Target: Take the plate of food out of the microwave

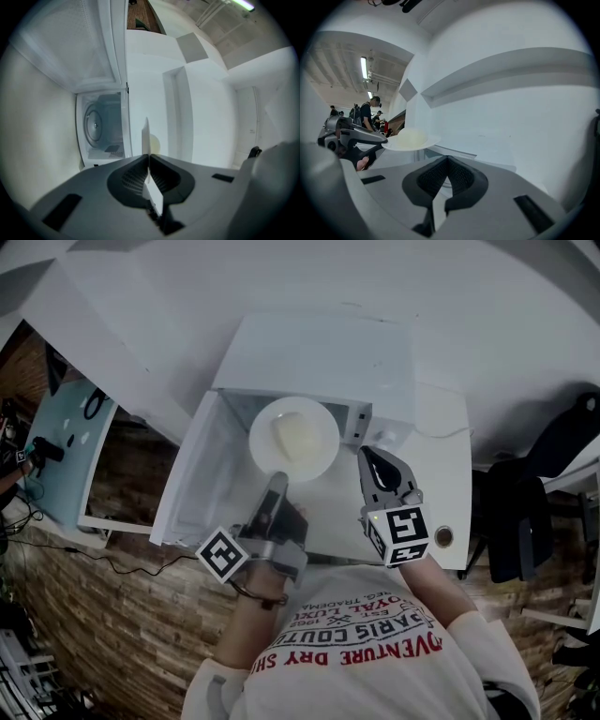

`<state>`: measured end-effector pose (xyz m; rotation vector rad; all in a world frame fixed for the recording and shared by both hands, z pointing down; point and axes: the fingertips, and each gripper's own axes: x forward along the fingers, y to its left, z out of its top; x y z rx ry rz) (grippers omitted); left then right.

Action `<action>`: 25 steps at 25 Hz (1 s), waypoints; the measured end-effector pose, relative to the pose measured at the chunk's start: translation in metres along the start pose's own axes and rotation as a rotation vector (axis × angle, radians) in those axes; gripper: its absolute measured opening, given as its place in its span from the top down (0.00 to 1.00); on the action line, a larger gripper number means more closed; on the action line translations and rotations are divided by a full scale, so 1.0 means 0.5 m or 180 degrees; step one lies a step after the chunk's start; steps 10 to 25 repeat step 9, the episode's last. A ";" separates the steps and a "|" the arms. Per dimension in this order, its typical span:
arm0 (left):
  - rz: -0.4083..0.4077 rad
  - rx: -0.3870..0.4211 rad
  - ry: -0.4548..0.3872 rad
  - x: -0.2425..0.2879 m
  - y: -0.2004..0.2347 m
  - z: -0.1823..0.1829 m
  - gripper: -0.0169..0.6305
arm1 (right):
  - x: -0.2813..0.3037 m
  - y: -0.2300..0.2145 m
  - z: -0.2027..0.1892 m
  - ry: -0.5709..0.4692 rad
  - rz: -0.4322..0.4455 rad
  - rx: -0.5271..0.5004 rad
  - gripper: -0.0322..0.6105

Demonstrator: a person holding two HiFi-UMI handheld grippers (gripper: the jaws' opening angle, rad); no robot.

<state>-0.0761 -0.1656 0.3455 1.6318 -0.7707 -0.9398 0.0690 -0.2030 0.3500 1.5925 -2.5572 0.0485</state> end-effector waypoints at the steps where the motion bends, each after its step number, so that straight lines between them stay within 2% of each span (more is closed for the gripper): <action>1: -0.0005 -0.0001 0.0002 0.000 0.000 0.000 0.95 | 0.001 0.000 0.000 -0.0004 0.0000 -0.0006 0.95; 25: -0.0009 -0.0023 -0.0001 -0.005 -0.003 0.004 0.95 | 0.013 0.006 -0.010 0.0022 -0.0048 -0.0076 0.95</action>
